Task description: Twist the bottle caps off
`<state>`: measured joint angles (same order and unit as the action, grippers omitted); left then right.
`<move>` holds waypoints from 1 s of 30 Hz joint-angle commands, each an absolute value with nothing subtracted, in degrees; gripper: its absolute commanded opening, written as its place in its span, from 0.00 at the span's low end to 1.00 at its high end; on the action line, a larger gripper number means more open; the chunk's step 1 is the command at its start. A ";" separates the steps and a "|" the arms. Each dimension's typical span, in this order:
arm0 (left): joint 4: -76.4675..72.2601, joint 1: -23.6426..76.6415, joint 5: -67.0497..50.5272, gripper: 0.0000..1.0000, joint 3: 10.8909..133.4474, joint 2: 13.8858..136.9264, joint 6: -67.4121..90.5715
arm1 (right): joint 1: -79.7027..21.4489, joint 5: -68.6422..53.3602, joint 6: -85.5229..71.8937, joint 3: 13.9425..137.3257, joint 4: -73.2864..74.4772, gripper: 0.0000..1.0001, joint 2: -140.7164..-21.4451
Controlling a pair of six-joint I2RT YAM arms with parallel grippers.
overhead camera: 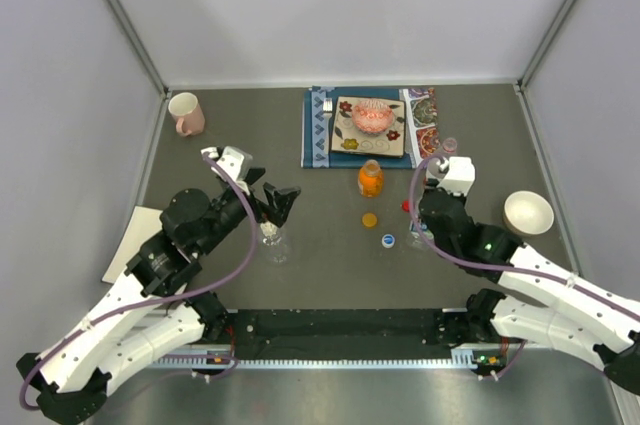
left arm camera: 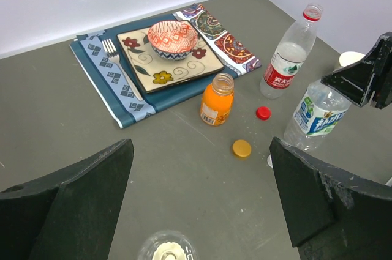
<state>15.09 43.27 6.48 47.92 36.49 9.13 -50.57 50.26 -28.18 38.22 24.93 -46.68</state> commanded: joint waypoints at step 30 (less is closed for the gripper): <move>13.45 43.16 6.33 0.99 47.02 36.04 9.84 | -50.63 43.51 -29.45 39.72 27.42 0.53 -44.03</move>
